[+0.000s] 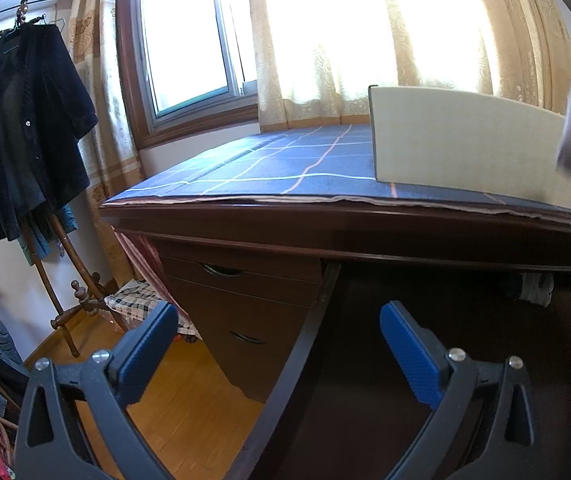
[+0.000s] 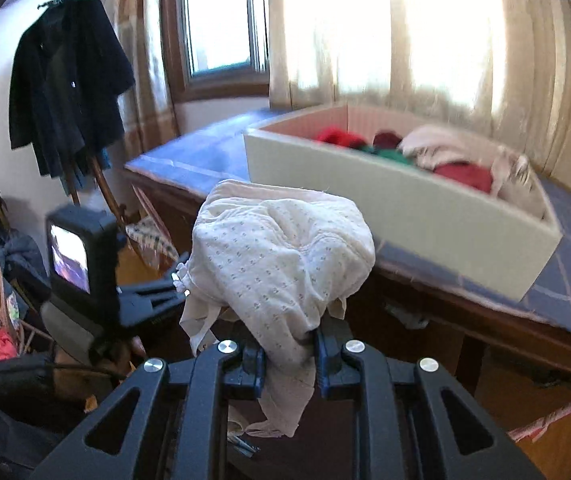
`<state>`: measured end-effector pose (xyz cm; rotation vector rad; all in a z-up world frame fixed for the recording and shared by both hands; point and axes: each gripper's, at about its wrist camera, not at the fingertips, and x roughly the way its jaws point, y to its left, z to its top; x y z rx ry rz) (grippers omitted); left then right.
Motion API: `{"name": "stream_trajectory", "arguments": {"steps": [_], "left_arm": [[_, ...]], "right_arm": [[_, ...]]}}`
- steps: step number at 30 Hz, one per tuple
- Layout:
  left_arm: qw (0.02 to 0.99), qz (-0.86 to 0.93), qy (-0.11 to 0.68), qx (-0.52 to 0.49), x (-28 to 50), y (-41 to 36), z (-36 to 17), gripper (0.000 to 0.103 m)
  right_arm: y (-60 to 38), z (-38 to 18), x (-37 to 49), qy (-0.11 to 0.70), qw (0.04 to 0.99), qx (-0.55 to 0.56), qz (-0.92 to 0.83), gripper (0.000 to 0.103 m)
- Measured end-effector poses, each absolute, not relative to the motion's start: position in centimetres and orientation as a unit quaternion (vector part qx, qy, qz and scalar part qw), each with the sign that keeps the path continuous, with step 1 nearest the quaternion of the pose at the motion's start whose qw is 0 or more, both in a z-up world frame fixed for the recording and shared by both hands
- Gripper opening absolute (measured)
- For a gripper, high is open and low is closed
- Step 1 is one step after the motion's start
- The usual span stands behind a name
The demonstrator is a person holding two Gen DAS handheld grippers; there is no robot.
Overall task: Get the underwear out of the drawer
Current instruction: 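Lift the white dotted underwear out and over the cream box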
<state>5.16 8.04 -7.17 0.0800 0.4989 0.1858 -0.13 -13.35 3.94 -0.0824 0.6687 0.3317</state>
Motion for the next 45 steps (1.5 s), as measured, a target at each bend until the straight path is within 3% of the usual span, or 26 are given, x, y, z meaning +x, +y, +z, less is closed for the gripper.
{"name": "stream_trajectory", "arguments": {"steps": [24, 35, 45], "left_arm": [[0.964, 0.091, 0.246, 0.039, 5.1, 8.1, -7.1, 0.103], [0.964, 0.091, 0.246, 0.040, 5.1, 8.1, -7.0, 0.103], [0.964, 0.090, 0.246, 0.041, 5.1, 8.1, -6.9, 0.103]], "right_arm": [[-15.3, 13.0, 2.4, 0.214, 0.971, -0.060, 0.092, 0.021], [-17.4, 15.0, 9.8, 0.208, 0.975, -0.075, 0.022, 0.021], [-16.9, 15.0, 19.3, 0.250, 0.963, -0.093, -0.016, 0.021]]}}
